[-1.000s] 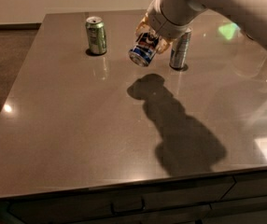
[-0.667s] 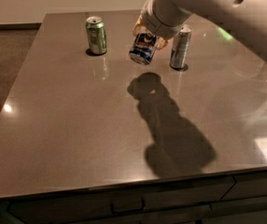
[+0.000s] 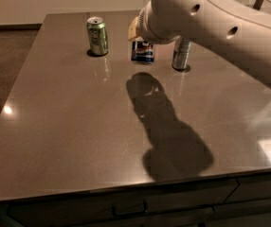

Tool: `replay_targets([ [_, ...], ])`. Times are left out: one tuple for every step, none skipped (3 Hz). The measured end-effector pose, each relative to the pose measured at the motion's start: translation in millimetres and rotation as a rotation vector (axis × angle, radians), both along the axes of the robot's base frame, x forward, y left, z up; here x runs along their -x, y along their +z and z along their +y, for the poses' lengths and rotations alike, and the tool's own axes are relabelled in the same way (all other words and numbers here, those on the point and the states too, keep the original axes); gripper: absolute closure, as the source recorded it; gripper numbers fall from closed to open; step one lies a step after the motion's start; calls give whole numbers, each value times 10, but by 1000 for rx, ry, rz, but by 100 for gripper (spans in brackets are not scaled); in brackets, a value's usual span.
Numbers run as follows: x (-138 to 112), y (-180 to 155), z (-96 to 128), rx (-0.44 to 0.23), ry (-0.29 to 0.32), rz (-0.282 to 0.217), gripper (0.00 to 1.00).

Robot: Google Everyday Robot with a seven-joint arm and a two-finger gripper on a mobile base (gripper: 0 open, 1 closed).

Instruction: Place pepsi can upright

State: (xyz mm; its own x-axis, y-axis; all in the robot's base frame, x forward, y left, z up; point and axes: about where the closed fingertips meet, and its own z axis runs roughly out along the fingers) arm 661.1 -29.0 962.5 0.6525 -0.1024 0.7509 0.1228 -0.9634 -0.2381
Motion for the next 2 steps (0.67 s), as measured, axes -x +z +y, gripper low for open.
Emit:
replay_targets([
  [7,-2,127,25,136,-95,100],
  [59,-50,217,2,241,-177,100],
])
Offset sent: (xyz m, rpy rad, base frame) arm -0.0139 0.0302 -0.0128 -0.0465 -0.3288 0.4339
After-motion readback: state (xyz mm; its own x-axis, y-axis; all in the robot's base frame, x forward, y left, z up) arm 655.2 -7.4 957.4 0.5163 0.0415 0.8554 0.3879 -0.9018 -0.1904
